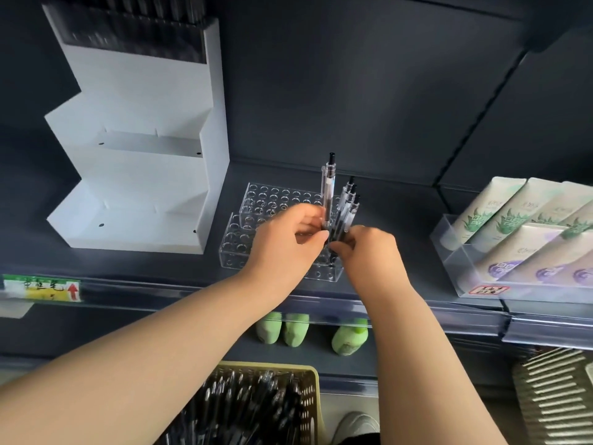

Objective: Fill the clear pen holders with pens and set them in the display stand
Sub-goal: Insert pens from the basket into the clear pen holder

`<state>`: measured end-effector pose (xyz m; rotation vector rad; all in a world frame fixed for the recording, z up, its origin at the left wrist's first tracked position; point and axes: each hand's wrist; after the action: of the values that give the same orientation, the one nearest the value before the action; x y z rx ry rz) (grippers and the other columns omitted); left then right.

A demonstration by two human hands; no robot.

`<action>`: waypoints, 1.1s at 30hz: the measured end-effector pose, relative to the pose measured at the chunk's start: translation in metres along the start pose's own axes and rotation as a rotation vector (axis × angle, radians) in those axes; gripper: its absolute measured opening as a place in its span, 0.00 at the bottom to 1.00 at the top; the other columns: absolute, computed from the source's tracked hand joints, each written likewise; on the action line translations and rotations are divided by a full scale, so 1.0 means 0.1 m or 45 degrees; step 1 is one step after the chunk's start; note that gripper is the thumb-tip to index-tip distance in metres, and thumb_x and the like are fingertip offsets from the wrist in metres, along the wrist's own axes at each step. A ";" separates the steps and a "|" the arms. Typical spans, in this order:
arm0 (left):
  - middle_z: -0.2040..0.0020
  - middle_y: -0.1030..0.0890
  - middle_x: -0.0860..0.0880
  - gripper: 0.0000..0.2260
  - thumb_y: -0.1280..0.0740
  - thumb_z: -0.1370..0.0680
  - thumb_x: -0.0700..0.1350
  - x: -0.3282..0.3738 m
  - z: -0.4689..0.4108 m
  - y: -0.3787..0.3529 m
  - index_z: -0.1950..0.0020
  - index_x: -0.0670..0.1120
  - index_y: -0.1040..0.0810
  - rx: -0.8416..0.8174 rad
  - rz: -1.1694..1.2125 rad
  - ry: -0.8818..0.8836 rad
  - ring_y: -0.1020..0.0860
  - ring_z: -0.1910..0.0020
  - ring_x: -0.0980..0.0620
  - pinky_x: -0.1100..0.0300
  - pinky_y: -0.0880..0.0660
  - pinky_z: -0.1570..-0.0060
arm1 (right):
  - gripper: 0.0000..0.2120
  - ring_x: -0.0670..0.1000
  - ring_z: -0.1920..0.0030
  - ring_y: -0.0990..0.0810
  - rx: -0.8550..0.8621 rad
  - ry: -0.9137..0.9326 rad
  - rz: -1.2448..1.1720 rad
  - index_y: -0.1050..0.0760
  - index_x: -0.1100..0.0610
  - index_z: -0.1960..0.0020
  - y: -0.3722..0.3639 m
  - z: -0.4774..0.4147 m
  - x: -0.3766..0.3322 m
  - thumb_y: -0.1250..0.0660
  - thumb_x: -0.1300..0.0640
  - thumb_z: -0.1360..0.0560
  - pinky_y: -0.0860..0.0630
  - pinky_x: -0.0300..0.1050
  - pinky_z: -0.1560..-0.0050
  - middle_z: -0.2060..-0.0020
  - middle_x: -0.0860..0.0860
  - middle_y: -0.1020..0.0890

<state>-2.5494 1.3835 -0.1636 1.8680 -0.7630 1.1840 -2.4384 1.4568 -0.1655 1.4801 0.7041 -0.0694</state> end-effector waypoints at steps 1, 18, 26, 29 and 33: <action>0.55 0.18 0.56 0.11 0.30 0.27 0.38 0.00 0.00 -0.01 0.49 0.52 0.22 -0.006 -0.017 0.001 0.21 0.56 0.63 0.73 0.26 0.53 | 0.10 0.57 0.58 0.22 -0.013 -0.003 0.005 0.24 0.60 0.53 0.00 0.00 0.00 0.34 0.52 0.24 0.24 0.47 0.56 0.55 0.57 0.21; 0.62 0.22 0.62 0.10 0.28 0.30 0.39 -0.02 -0.04 -0.20 0.55 0.53 0.24 -0.077 -0.205 -0.089 0.24 0.60 0.69 0.79 0.31 0.58 | 0.09 0.52 0.52 0.21 -0.033 -0.111 -0.131 0.20 0.57 0.47 0.20 0.04 0.30 0.33 0.61 0.27 0.31 0.35 0.55 0.53 0.54 0.18; 0.64 0.21 0.59 0.07 0.27 0.30 0.42 -0.07 0.03 -0.22 0.56 0.52 0.22 -0.150 -0.449 -0.018 0.22 0.61 0.61 0.74 0.29 0.58 | 0.10 0.53 0.50 0.21 -0.065 -0.056 -0.109 0.20 0.56 0.47 0.18 0.06 0.23 0.33 0.60 0.27 0.29 0.37 0.54 0.52 0.54 0.18; 0.64 0.23 0.60 0.06 0.27 0.31 0.47 -0.05 0.03 -0.23 0.57 0.54 0.23 -0.144 -0.639 -0.004 0.23 0.55 0.57 0.62 0.29 0.48 | 0.09 0.53 0.52 0.21 -0.058 -0.048 -0.120 0.21 0.56 0.47 0.19 0.07 0.22 0.33 0.60 0.27 0.29 0.38 0.55 0.53 0.54 0.18; 0.63 0.21 0.59 0.07 0.27 0.31 0.49 0.00 0.00 -0.22 0.59 0.54 0.25 -0.191 -0.629 0.140 0.22 0.54 0.57 0.53 0.29 0.44 | 0.08 0.53 0.53 0.21 -0.052 -0.039 -0.135 0.20 0.56 0.48 0.20 0.09 0.22 0.33 0.60 0.27 0.29 0.38 0.55 0.54 0.53 0.18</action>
<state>-2.5313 1.3949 -0.1697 1.7166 -0.2916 0.8766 -2.4079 1.4590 -0.1589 1.3991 0.7548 -0.1580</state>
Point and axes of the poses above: each hand's wrist, its own z-axis away from the middle knuckle, its own y-axis out of the back of the hand, x = y × z
